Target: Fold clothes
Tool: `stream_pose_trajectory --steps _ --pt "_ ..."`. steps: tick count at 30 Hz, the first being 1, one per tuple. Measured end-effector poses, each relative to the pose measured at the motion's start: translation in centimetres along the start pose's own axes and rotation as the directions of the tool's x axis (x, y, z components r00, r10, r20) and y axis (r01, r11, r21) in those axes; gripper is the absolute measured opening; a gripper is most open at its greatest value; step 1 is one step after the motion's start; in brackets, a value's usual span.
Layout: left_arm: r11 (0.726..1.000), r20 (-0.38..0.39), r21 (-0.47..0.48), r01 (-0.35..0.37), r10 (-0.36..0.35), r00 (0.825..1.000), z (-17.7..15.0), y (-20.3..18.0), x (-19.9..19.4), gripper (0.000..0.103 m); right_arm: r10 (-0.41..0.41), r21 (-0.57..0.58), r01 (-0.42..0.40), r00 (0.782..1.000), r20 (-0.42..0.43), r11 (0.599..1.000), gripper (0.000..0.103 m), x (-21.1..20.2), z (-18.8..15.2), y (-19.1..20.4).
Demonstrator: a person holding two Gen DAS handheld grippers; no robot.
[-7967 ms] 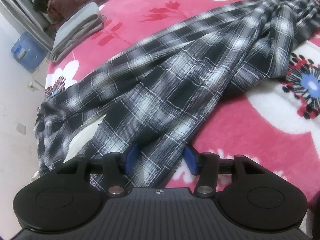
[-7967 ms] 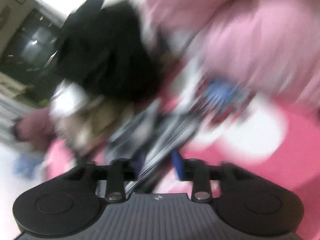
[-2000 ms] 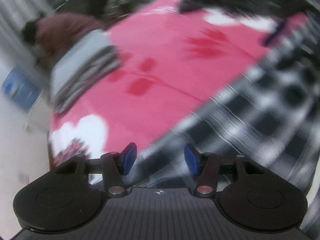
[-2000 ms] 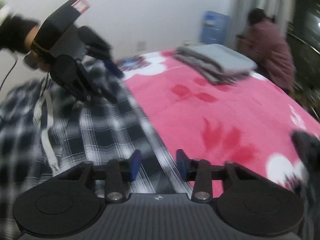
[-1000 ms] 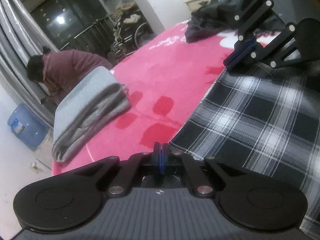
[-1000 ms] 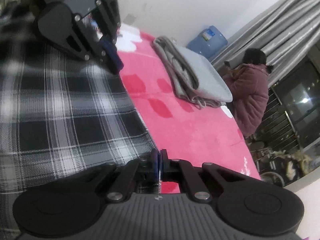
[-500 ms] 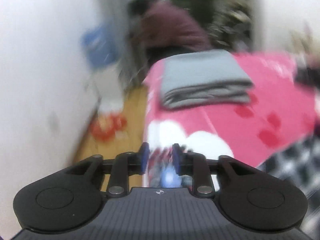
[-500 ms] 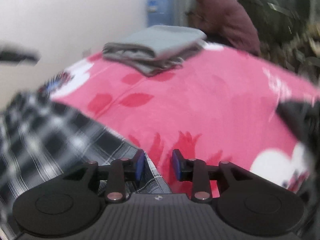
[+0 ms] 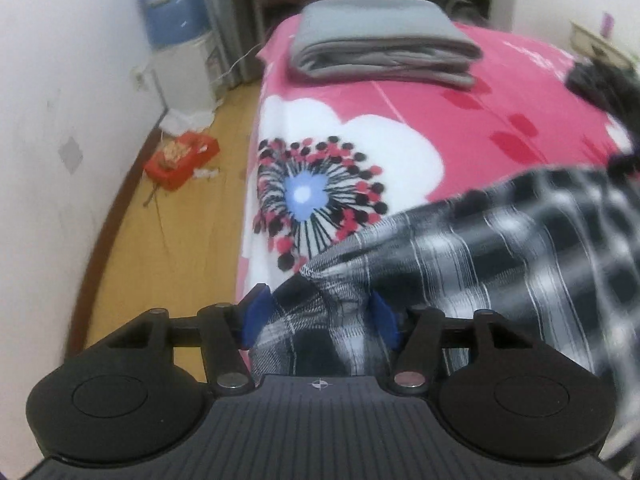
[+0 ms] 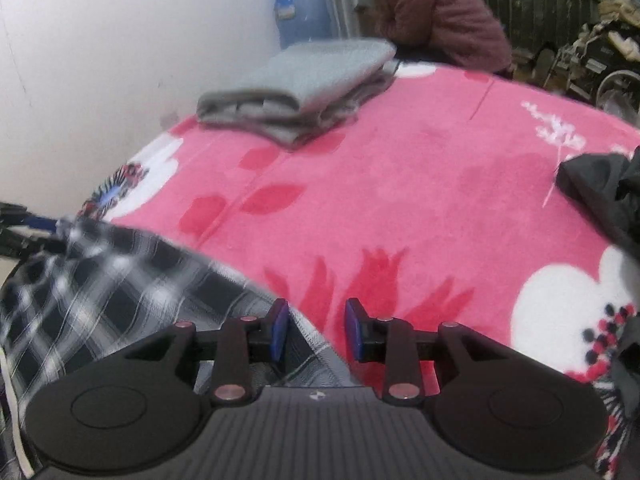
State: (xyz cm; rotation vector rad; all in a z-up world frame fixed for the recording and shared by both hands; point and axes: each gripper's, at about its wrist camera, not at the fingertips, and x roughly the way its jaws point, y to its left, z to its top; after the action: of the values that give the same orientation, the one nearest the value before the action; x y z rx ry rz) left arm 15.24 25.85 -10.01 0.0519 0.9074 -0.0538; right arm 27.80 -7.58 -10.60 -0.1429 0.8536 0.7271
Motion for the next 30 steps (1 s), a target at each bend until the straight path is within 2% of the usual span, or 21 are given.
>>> stream_pose_trajectory --steps 2,3,4,7,9,11,13,16,18,21,23,27,30 --pt "1.0 0.002 -0.012 -0.014 0.014 1.0 0.1 0.0 0.3 0.055 -0.002 -0.025 0.002 1.0 -0.011 1.0 0.03 0.2 0.0 0.4" --pt "1.0 0.006 -0.003 -0.028 0.028 1.0 0.1 -0.3 0.4 0.055 -0.006 -0.04 0.006 1.0 -0.009 0.999 0.022 0.2 0.0 0.7" --pt "0.999 0.011 0.012 -0.043 0.043 0.999 0.1 -0.6 0.6 0.055 -0.016 -0.052 0.015 1.0 -0.008 0.999 0.021 0.5 0.1 1.0" --pt "0.995 0.029 0.059 -0.085 0.083 0.996 0.1 -1.4 0.8 0.056 -0.061 -0.089 0.062 0.998 0.008 0.994 0.021 1.6 0.3 2.0" --pt "0.993 0.033 0.054 -0.102 0.1 0.994 0.2 -1.6 0.8 0.058 -0.071 -0.066 0.072 0.997 0.019 0.995 0.021 2.0 0.8 1.9" --pt "0.993 0.033 0.044 -0.107 0.105 0.994 0.4 -1.6 0.7 0.058 -0.057 0.006 0.056 0.998 0.022 0.998 0.022 1.4 1.8 0.8" --pt "0.994 0.032 0.024 -0.105 0.104 0.994 0.6 -1.4 0.4 0.058 -0.025 0.127 0.016 0.997 0.073 0.992 0.025 -0.9 2.7 -1.6" --pt "0.995 0.023 -0.024 -0.096 0.097 0.995 1.1 -0.8 0.0 0.058 -0.037 0.265 -0.003 0.988 0.148 0.964 0.03 -5.9 3.3 -5.4" --pt "0.993 0.026 -0.045 -0.105 0.107 0.994 1.5 -0.7 -0.3 0.058 -0.068 0.288 0.014 0.982 0.177 0.958 0.03 -10.0 3.0 -7.0" --pt "0.989 0.042 -0.042 -0.139 0.141 0.989 2.4 -1.3 -0.7 0.058 -0.117 0.295 0.056 0.974 0.194 0.954 0.03 -16.3 1.2 -8.7" --pt "0.991 0.084 -0.029 -0.13 0.132 0.988 3.1 -2.2 -1.5 0.058 -0.152 0.295 0.095 0.972 0.177 0.951 0.03 -20.1 -0.9 -9.3" --pt "0.996 0.182 0.037 -0.085 0.077 0.98 4.9 -5.3 -3.5 0.059 -0.263 0.222 0.242 0.963 0.068 0.945 0.029 -24.3 -5.9 -9.0" --pt "0.995 0.226 0.1 -0.018 -0.005 0.974 6.3 -8.9 -4.4 0.059 -0.305 0.186 0.303 0.952 -0.02 0.935 0.03 -25.7 -10.2 -8.6"
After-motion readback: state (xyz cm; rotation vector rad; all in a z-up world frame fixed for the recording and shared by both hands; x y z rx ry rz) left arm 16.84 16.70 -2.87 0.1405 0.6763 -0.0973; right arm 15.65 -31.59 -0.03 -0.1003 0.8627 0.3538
